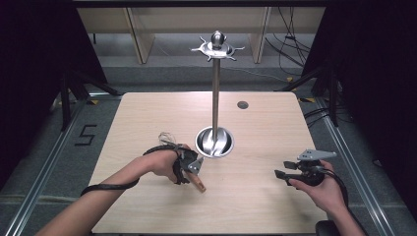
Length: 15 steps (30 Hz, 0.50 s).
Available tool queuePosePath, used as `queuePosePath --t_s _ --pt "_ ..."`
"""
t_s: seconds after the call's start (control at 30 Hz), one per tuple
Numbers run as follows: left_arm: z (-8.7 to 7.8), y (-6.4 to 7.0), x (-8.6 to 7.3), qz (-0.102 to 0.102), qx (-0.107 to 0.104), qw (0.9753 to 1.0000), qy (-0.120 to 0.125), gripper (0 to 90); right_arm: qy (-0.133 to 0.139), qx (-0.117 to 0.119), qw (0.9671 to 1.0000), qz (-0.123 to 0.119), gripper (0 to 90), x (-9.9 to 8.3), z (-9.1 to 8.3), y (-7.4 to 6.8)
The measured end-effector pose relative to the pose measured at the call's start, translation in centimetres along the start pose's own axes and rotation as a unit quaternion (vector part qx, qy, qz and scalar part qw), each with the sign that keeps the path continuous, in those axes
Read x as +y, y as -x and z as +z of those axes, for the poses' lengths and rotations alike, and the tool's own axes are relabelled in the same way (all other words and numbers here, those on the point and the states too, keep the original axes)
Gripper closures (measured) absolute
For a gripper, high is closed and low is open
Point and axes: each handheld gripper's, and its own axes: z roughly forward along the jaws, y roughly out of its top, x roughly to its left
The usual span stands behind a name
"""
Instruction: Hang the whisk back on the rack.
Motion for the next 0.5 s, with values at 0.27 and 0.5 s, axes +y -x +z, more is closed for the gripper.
queuePosePath --t_s 0.27,0.5 --pt "1.01 -0.92 -0.28 0.011 -0.016 0.9997 -0.015 41.3 0.002 -0.002 0.9999 -0.01 44.4 0.01 0.03 0.28" --pt "0.85 -0.36 0.14 -0.003 -0.032 0.9986 -0.042 55.3 0.0 -0.002 1.0 -0.001 44.4 0.01 0.01 0.05"
